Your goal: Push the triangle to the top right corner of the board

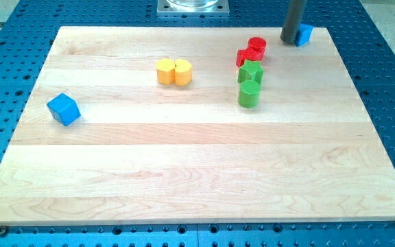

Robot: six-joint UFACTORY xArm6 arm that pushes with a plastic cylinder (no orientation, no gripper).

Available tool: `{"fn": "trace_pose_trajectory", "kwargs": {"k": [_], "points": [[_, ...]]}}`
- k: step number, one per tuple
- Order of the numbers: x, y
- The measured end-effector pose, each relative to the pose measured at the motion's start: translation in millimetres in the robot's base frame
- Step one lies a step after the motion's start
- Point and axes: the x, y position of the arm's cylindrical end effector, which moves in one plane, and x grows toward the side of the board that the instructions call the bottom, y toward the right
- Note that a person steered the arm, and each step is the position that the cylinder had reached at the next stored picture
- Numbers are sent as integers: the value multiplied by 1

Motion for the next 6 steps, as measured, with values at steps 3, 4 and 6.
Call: {"fn": "trace_pose_trajectory", "kwargs": {"k": [3, 4, 6], "points": [[-32, 28], [-32, 46], [-32, 21]]}}
